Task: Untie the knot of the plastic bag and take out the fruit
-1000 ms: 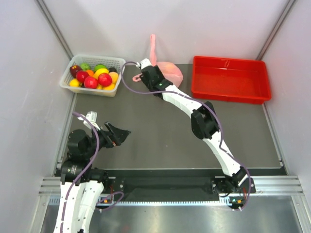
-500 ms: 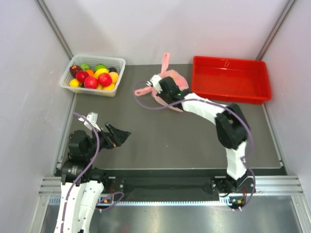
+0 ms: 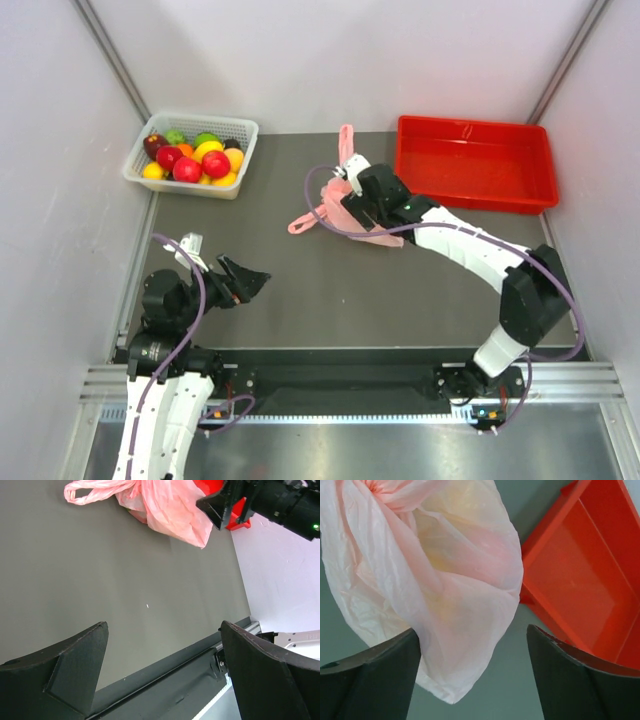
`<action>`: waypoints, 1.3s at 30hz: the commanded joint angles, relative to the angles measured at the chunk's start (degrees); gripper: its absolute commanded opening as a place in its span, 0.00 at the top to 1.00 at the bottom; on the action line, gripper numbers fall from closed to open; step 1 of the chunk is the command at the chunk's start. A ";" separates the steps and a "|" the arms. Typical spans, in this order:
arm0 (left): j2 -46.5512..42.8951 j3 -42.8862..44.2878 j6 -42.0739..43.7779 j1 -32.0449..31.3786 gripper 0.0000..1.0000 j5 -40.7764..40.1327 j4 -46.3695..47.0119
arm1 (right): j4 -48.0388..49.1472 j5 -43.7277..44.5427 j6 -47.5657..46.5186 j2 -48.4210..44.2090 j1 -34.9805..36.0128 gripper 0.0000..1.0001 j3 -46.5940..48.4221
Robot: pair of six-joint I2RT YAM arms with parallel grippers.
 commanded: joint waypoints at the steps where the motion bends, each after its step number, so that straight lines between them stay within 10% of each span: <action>1: -0.59 -0.14 -0.13 0.01 0.01 0.70 3.37 | -1.72 1.85 8.35 -8.27 2.36 0.13 0.85; 2: -0.59 -0.05 -0.13 0.01 0.01 0.70 3.37 | -1.89 2.37 8.97 -9.41 5.16 0.01 1.02; 15: -0.94 0.39 0.66 0.01 0.02 -0.80 1.53 | -14.02 29.97 24.59 10.60 17.58 0.00 22.98; 33: -2.00 1.27 2.94 0.01 0.02 -2.99 -2.69 | -12.98 30.68 34.11 30.12 14.42 0.02 33.28; 39: -2.35 1.26 3.30 0.01 0.02 -3.69 -3.30 | -1.60 24.45 25.42 26.10 13.10 0.84 22.78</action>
